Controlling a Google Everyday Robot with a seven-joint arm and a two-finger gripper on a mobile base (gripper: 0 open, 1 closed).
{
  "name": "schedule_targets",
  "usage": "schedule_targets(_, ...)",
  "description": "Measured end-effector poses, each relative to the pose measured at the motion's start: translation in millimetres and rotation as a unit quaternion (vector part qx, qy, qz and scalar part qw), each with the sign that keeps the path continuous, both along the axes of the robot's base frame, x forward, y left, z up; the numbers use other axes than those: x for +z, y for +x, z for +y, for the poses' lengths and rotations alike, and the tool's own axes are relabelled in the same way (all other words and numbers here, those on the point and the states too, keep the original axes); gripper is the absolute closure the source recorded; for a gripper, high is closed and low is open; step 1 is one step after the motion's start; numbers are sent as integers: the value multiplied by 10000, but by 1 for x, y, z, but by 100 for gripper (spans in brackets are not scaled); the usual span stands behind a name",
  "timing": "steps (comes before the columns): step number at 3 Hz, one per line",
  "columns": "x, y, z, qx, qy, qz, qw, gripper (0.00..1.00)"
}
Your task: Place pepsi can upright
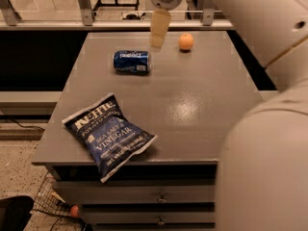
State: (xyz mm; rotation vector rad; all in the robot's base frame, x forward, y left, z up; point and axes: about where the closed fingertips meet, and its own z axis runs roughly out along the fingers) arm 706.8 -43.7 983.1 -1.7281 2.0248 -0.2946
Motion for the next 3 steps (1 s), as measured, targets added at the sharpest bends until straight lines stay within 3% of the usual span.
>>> schedule_targets(1, -24, 17, 17, 24, -204, 328, 9993, 0)
schedule_targets(3, -55, 28, 43, 30, -316, 697, 9971, 0)
